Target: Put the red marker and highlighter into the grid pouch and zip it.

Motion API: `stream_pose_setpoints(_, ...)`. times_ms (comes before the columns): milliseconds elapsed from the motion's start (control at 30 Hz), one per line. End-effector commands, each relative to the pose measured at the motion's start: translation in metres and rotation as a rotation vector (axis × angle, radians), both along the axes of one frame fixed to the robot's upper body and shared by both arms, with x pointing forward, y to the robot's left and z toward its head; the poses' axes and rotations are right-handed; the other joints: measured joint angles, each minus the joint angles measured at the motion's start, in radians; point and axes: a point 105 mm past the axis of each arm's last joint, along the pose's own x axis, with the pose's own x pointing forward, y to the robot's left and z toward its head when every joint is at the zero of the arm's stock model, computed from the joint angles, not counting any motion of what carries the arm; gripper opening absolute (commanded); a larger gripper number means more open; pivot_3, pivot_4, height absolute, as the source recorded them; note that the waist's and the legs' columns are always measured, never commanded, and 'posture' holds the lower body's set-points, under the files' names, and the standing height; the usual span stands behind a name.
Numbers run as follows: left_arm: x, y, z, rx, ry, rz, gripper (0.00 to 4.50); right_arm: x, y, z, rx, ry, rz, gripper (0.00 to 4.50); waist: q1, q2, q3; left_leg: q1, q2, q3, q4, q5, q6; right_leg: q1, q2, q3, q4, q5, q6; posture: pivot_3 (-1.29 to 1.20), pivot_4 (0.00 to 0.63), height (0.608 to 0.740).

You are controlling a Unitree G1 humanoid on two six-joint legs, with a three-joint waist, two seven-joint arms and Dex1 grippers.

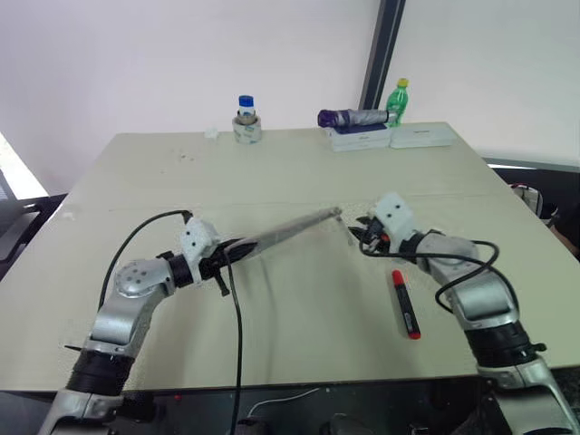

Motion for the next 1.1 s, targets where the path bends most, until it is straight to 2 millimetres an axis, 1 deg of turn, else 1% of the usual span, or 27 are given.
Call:
stream_pose_setpoints(33,-0.003,0.001,0.013,-0.063,-0.025,0.049,0.00,-0.014,0.005,0.021,0.080,-0.016,0.075,2.85,0.000,0.000,0.000,0.000,0.000,0.000,0.000,0.000,0.000,0.000,0.000,0.000,0.000,0.000,0.000,0.00,0.150,0.740)
stream_pose_setpoints(100,-0.005,0.000,0.012,-0.073,-0.025,0.060,0.00,-0.021,0.006,0.019,0.129,0.017,0.108,2.85,0.001,0.000,0.000,0.000,0.000,0.000,0.000,0.000,0.000,0.000,0.000,0.000,0.000,0.000,0.000,0.00,0.150,0.740)
stream_pose_setpoints(200,-0.008,-0.002,0.007,-0.053,-0.025,0.059,0.00,-0.021,0.007,0.022,0.220,0.050,0.106,2.85,0.002,0.000,0.000,0.000,0.000,0.000,0.000,0.000,0.000,0.000,0.000,0.000,0.000,0.000,0.000,0.00,0.150,0.740)
stream_pose_setpoints(300,-0.011,-0.003,0.005,-0.044,-0.021,0.053,0.00,-0.018,0.017,0.024,0.245,0.055,0.118,2.85,0.001,0.000,0.000,0.000,0.000,0.000,0.000,0.000,0.000,0.000,0.000,0.000,0.000,0.000,0.000,0.00,0.150,0.740)
stream_pose_setpoints(500,-0.014,-0.008,0.001,-0.027,-0.011,0.031,0.00,-0.005,0.026,0.029,0.293,0.048,0.088,2.85,0.001,0.000,0.000,0.000,0.000,0.000,0.000,0.000,0.000,0.000,0.000,0.000,0.000,0.000,0.000,0.00,0.150,0.740)
stream_pose_setpoints(600,-0.015,-0.009,0.001,-0.028,-0.010,0.027,0.00,-0.003,0.033,0.032,0.323,0.054,0.104,2.85,0.001,0.000,0.000,0.000,0.000,0.000,0.000,0.000,0.000,0.000,0.000,0.000,0.000,0.000,0.000,0.00,0.150,0.740)
stream_pose_setpoints(733,-0.016,-0.010,0.001,-0.027,-0.010,0.027,0.00,-0.004,0.038,0.029,0.329,0.075,0.116,2.85,0.002,0.000,0.000,0.000,0.000,0.000,0.000,0.000,0.000,0.000,0.000,0.000,0.000,0.000,0.000,0.00,0.150,0.740)
stream_pose_setpoints(767,-0.016,-0.010,0.001,-0.028,-0.009,0.028,0.00,-0.003,0.038,0.029,0.330,0.077,0.116,2.62,0.002,0.000,0.000,0.000,0.000,0.000,0.000,0.000,0.000,0.000,0.000,0.000,0.000,0.000,0.000,0.00,0.150,0.740)
stream_pose_setpoints(833,-0.016,-0.011,0.002,-0.030,-0.009,0.028,0.00,-0.004,0.039,0.028,0.334,0.085,0.116,1.97,0.002,0.000,0.000,0.000,0.000,0.000,0.000,0.000,0.000,0.000,0.000,0.000,0.000,0.000,0.000,0.00,0.150,0.740)
stream_pose_setpoints(933,-0.017,-0.012,0.002,-0.033,-0.007,0.029,0.00,-0.003,0.041,0.027,0.329,0.090,0.109,0.43,0.002,0.000,0.000,0.000,0.000,0.000,0.000,0.000,0.000,0.000,0.000,0.000,0.000,0.000,0.000,0.00,0.150,0.740)
stream_pose_setpoints(967,-0.016,-0.014,0.001,-0.035,-0.006,0.032,0.00,-0.003,0.042,0.027,0.324,0.089,0.104,0.09,0.002,0.000,0.000,0.000,0.000,0.000,0.000,0.000,0.000,0.000,0.000,0.000,0.000,0.000,0.000,0.00,0.150,0.740)
stream_pose_setpoints(1100,-0.013,-0.021,0.001,-0.053,0.002,0.052,0.00,-0.003,0.049,0.029,0.318,0.081,0.107,0.09,0.002,0.000,0.000,0.000,0.000,0.000,0.000,0.000,0.000,0.000,0.000,0.000,0.000,0.000,0.000,0.00,0.150,0.740)
